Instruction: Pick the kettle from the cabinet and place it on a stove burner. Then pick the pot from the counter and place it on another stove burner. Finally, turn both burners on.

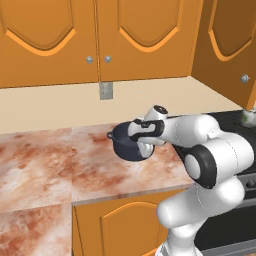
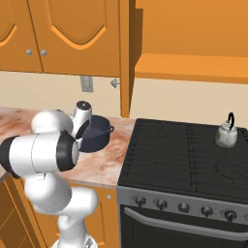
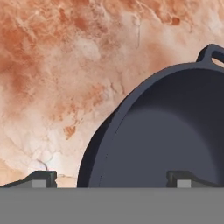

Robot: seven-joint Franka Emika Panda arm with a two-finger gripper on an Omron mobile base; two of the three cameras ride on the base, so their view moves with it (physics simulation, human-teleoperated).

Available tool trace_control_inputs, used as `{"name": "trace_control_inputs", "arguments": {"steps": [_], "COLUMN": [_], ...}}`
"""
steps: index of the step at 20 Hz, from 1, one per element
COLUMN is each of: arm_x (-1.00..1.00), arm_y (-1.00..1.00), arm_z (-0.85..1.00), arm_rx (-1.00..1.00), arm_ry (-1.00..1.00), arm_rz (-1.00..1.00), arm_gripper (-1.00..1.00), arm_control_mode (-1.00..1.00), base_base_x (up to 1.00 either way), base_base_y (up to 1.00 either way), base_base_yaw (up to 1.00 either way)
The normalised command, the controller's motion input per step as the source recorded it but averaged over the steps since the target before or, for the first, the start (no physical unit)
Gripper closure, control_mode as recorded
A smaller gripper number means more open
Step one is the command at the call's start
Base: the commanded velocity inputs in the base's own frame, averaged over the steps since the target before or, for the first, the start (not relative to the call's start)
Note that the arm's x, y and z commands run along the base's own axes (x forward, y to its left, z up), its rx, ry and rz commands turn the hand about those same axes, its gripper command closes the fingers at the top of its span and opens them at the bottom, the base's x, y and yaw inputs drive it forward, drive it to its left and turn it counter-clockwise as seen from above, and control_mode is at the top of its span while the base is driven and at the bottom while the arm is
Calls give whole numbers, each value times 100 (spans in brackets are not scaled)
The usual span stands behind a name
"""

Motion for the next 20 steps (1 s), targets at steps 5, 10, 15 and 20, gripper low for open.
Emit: {"name": "trace_control_inputs", "arguments": {"steps": [5, 10, 15, 20], "arm_x": [17, 15, 14, 11], "arm_y": [0, 0, 0, 1], "arm_z": [-9, -15, -25, -23], "arm_rx": [0, 0, -1, -1], "arm_ry": [1, 1, 2, 2], "arm_rz": [1, 1, 0, 0], "arm_gripper": [-100, -100, -100, 100], "arm_control_mode": [-100, -100, -100, -100], "base_base_x": [0, 0, 0, 0], "base_base_y": [0, 0, 0, 0], "base_base_yaw": [0, 0, 0, 0]}}
